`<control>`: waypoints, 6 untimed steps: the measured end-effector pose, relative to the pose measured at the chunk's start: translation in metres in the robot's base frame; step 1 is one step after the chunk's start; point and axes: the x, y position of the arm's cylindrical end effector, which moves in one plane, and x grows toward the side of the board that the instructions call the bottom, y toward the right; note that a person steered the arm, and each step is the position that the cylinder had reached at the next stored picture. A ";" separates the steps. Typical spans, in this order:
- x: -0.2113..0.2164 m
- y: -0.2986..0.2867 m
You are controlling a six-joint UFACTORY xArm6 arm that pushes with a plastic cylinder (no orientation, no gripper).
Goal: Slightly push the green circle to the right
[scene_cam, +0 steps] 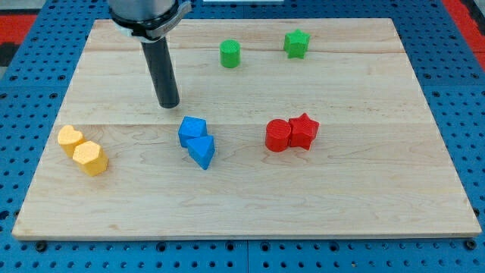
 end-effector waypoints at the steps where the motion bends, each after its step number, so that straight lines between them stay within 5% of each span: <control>1: 0.026 -0.006; 3: 0.010 0.051; 4: 0.037 0.041; 6: -0.060 0.047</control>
